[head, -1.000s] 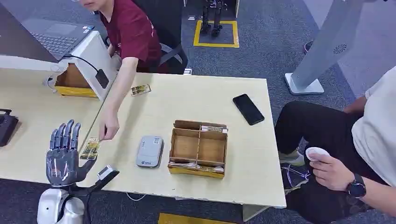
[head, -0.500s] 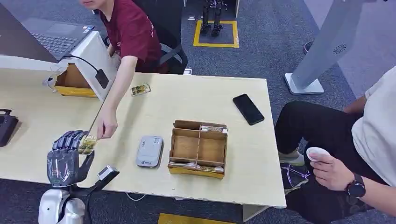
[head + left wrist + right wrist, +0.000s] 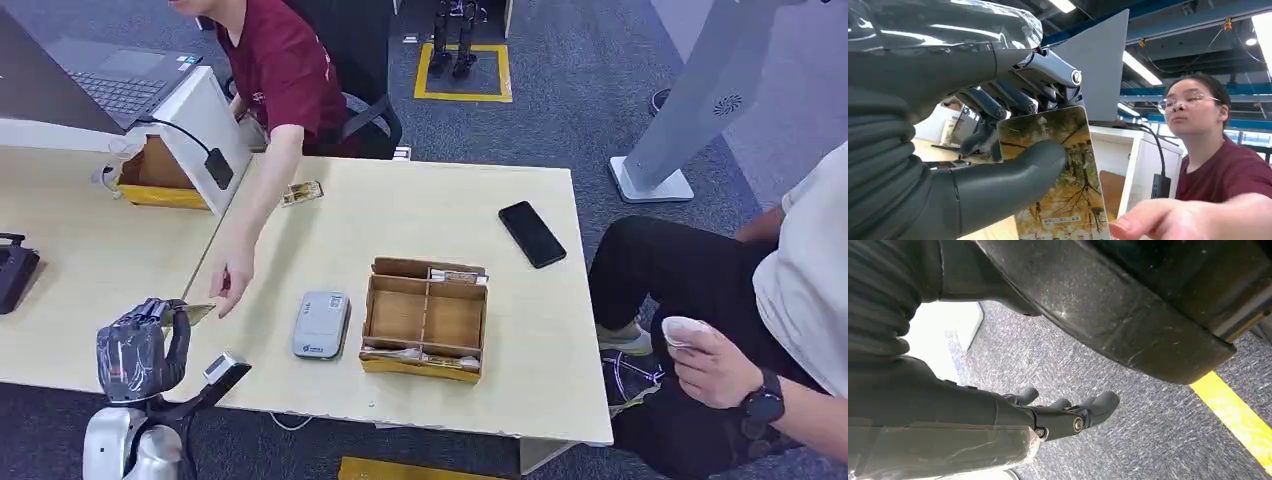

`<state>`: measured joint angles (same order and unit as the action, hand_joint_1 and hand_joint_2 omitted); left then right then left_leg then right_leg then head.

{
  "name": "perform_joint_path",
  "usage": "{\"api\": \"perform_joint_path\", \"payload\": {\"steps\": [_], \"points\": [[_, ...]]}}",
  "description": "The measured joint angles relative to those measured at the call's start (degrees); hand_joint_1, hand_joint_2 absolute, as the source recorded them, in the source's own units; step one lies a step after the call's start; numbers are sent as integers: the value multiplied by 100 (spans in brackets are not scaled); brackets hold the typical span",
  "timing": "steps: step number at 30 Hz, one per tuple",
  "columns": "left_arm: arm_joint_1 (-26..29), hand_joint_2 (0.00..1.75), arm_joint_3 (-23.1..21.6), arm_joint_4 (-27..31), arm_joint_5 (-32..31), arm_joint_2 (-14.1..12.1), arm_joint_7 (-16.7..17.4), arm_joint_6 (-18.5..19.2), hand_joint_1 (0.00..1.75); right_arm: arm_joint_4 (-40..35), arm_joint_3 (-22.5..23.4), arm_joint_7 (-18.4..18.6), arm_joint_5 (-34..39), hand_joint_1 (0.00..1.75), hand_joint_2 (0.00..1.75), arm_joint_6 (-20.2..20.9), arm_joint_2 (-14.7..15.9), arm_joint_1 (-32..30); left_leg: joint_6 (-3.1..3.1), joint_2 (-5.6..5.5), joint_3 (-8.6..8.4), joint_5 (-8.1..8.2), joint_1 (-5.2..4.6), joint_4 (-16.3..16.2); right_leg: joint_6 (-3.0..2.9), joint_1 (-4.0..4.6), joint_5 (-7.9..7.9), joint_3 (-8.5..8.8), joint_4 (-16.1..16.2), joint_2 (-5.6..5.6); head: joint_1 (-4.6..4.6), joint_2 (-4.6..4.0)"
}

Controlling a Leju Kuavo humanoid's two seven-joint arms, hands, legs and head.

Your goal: Pass the card to the sensor for recognition and then transmit it.

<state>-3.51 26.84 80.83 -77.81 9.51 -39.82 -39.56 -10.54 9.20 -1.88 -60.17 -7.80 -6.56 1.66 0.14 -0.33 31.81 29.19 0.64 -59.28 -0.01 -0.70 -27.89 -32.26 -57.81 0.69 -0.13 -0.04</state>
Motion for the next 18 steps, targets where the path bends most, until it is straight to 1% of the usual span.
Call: {"api": "perform_joint_path", "payload": {"steps": [10, 12, 14, 16, 17, 18], "points": [[0, 175, 0, -28, -7, -11, 0, 0, 175, 0, 7, 0, -46, 0, 175, 0, -2, 2, 0, 0, 0, 0, 0, 0, 0, 0, 0, 0, 0, 0, -2, 0], [0, 175, 0, -35, 156, -13, 0, 0, 175, 0, 11, -13, -48, 0, 175, 0, -2, 2, 0, 0, 0, 0, 0, 0, 0, 0, 0, 0, 0, 0, -2, 0], [-3, 175, 0, -79, 484, -13, 0, 0, 175, 0, 31, -31, -44, 0, 175, 4, -2, 2, 0, 0, -2, 0, 0, 0, 0, 0, 0, 0, 0, 0, 0, 0], [-45, 175, -40, -279, 1081, -13, 2, 0, 175, 0, 79, -33, -37, 0, 175, 9, -2, 2, 0, -1, -2, 0, 0, 0, 0, 0, 0, -1, 0, -1, -2, 0], [-91, 175, -96, -449, 1565, -26, 73, 24, 175, 0, 96, -33, -31, 0, 175, 7, -2, 2, 0, -3, -3, 0, 0, -1, 0, 0, 0, -1, 0, -3, -2, 0], [-124, 175, -239, -624, 2183, -69, 256, 128, 175, 0, 116, -26, -15, 0, 175, 0, -4, 4, 0, -3, -3, -1, 0, -1, 0, 0, 0, 0, 0, -3, 0, 0]]}}
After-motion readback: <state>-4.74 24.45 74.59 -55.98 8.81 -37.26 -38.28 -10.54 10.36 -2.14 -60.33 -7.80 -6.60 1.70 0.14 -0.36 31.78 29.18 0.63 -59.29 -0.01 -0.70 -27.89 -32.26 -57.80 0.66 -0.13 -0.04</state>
